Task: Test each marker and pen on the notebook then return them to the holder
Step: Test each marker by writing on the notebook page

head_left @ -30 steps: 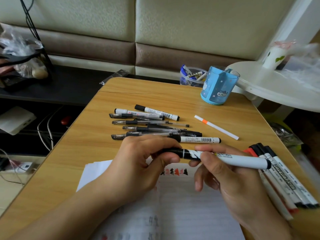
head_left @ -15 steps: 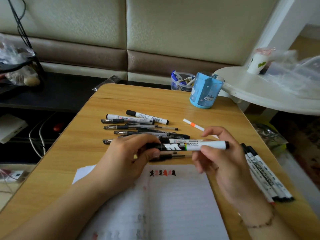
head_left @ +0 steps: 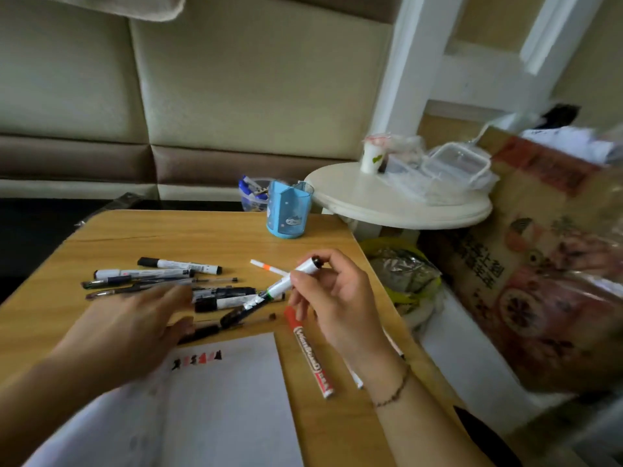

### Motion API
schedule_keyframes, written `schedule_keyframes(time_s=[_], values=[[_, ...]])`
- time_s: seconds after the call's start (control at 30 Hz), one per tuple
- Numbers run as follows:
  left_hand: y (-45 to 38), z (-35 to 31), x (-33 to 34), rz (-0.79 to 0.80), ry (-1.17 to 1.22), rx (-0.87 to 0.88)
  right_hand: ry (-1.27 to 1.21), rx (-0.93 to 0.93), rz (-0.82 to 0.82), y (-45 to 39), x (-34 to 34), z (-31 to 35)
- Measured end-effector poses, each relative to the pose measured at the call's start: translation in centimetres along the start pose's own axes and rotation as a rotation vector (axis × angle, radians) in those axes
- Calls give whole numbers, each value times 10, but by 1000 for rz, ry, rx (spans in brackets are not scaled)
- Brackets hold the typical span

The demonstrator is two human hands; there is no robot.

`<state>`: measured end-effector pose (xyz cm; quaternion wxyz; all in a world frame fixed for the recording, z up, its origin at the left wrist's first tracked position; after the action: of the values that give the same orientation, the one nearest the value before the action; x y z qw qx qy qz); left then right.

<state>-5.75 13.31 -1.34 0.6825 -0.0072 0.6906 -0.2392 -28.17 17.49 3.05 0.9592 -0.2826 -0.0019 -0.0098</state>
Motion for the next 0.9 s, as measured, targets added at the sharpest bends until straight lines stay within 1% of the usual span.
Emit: schedule_keyframes(time_s=[0.03, 0.07, 0.1, 0.13, 0.17, 0.2, 0.23, 0.27, 0.33, 0.37, 0.43, 0.5, 0.57, 0.63, 0.73, 0.8, 0.9], values=[[-11, 4, 11, 115, -119, -62, 26, -24, -15, 2, -15, 9], [-22, 0, 17, 239, -263, -77, 52, -39, -34, 6, -32, 16], [-33, -14, 19, 355, -399, -60, 76, -45, -57, 11, -50, 23], [-44, -37, 16, 450, -479, -24, 106, -47, -92, 18, -71, 30], [-53, -72, 9, 479, -494, 27, 139, -45, -138, 26, -94, 36], [-64, -112, -2, 450, -488, 78, 177, -43, -189, 36, -118, 43], [-74, -158, -19, 359, -450, 136, 216, -40, -240, 46, -141, 52], [-81, -205, -38, 224, -377, 205, 256, -41, -296, 57, -166, 61], [-77, -284, -66, -18, -132, 352, 348, -38, -396, 81, -210, 78], [-68, -317, -71, -82, -10, 432, 398, -18, -437, 96, -231, 82], [-42, -368, -61, -83, 150, 550, 498, 44, -478, 129, -263, 81], [-19, -404, -49, -64, 236, 640, 620, 140, -466, 163, -286, 67], [-3, -426, -36, -45, 281, 712, 677, 282, -421, 193, -299, 45], [5, -436, -25, -10, 299, 760, 657, 358, -430, 215, -307, 28], [1, -432, -17, -14, 338, 770, 723, 332, -517, 224, -313, 26], [-9, -421, -17, -21, 348, 733, 736, 304, -552, 217, -310, 26], [-19, -395, -23, -29, 343, 700, 690, 276, -520, 191, -293, 24]])
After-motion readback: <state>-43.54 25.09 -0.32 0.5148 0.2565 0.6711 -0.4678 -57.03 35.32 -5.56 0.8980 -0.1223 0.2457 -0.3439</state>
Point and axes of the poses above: each hand's wrist, its own y-axis away from the middle knuckle, its own x-axis out of the palm, z = x × y, the point moved 9 cm from there along -y, towards the middle knuckle, and after that the axes turned 12 degrees about -x, right-handed, at the moved point
